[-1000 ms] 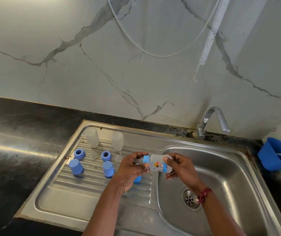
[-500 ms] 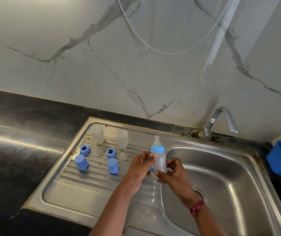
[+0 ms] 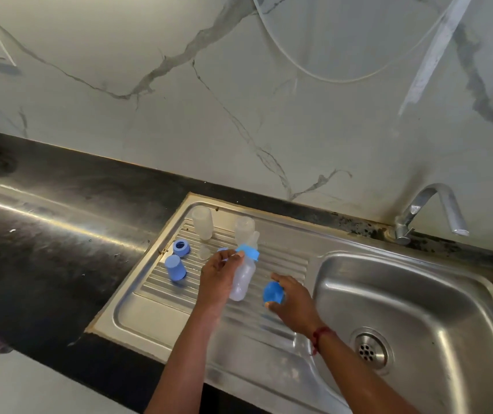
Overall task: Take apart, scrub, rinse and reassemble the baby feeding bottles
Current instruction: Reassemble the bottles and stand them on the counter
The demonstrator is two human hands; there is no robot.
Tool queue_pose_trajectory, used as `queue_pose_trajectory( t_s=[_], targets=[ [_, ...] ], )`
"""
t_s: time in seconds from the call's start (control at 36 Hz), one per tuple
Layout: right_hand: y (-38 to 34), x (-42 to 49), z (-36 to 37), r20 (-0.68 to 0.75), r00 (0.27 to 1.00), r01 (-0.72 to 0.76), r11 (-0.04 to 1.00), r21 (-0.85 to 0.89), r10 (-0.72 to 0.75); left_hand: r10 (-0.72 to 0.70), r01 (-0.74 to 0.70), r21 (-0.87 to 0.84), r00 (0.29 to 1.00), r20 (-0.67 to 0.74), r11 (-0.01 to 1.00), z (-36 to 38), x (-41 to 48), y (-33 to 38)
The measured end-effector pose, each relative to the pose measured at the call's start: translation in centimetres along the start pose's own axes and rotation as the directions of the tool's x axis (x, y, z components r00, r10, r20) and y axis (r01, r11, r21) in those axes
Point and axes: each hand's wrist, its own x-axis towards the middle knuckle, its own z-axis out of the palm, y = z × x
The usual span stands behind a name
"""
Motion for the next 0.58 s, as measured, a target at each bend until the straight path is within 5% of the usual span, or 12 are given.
queue_pose_trajectory(
  t_s=[0.19, 0.28, 0.42, 0.58],
  targets=[
    [-0.1, 0.3, 0.9, -0.166, 0.984, -0.034, 0.988, 0.153, 0.06, -0.012, 0.01, 0.073, 0.999, 0.033, 0.997, -0.9, -0.2, 0.2],
    [-1.0, -0.2, -0.6, -0.252, 0.954, -0.057, 0.924, 0.378, 0.162, -0.028, 0.016, 0.15, 0.997, 0.075, 0.989, -0.7, -0.4, 0.5],
    [-2.9, -2.1, -4.9, -0.155, 0.915, -0.044, 0.473, 0.88, 0.374, 0.018, -0.072, 0.292, 0.983, 0.184, 0.954, 0.0, -0.5, 0.5],
    [-3.2, -4.1, -7.0, -0.05, 0.907, 0.027, 0.06, 0.998, 0.418, 0.063, -0.192, 0.361, 0.938, 0.34, 0.913, 2.1, -1.0, 0.8]
  ],
)
